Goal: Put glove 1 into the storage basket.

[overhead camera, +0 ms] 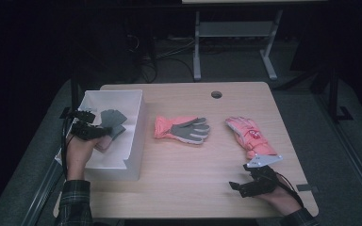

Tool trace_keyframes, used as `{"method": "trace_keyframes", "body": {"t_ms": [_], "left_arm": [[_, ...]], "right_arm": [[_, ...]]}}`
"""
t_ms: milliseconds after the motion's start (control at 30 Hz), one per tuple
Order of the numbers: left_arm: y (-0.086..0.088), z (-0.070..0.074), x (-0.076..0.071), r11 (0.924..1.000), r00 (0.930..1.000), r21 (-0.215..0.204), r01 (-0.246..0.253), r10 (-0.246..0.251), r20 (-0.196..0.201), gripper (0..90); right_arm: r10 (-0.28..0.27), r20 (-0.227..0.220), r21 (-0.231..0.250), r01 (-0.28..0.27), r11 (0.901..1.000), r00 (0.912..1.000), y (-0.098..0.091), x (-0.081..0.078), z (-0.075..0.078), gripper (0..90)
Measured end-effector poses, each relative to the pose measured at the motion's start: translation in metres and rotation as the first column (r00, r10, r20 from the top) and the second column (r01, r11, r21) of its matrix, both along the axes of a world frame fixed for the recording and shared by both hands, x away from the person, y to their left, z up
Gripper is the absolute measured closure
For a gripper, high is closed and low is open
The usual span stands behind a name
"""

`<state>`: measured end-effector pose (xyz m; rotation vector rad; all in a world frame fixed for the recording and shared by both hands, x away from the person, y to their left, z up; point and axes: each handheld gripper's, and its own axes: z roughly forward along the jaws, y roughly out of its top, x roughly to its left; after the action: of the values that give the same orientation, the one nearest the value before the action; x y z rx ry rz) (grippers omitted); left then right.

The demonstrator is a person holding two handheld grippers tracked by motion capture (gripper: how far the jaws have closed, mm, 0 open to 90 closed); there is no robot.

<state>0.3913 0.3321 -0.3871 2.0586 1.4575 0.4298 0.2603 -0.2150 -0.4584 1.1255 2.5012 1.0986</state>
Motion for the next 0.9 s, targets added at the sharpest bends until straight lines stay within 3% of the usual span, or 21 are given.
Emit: {"method": "trace_keyframes", "body": {"t_ms": [267,400,567,700,833,900], "left_arm": [[-0.001,-0.017,0.005,0.9996,0.9986,0.018,-0.021,0.022,-0.048,61.5],[-0.002,-0.023,0.007,0.9987,0.9969,0.045,-0.024,0.027,-0.073,60.9],[-0.004,-0.033,0.011,0.9956,0.9906,0.093,-0.010,0.022,-0.135,58.8],[-0.005,-0.036,0.012,0.9962,0.9881,0.087,-0.011,0.024,-0.152,52.8],[-0.007,-0.039,0.014,0.9966,0.9871,0.082,-0.001,0.014,-0.159,39.2],[-0.008,-0.039,0.014,0.9954,0.9895,0.096,0.002,0.012,-0.144,32.7]], "right_arm": [[0.003,-0.002,-0.001,-0.003,1.0000,1.0000,-0.001,-0.001,0.001,11.6],[0.004,0.000,0.001,-0.004,1.0000,1.0000,-0.001,0.000,0.001,11.6],[0.000,-0.008,0.002,0.000,1.0000,1.0000,-0.001,0.000,0.000,11.6],[-0.001,-0.007,0.004,0.001,1.0000,1.0000,-0.001,-0.001,0.000,11.6],[0.001,-0.004,0.001,-0.001,1.0000,1.0000,-0.002,0.000,0.001,11.6],[0.001,-0.005,0.001,-0.001,1.0000,1.0000,-0.002,0.000,0.001,11.6]]}}
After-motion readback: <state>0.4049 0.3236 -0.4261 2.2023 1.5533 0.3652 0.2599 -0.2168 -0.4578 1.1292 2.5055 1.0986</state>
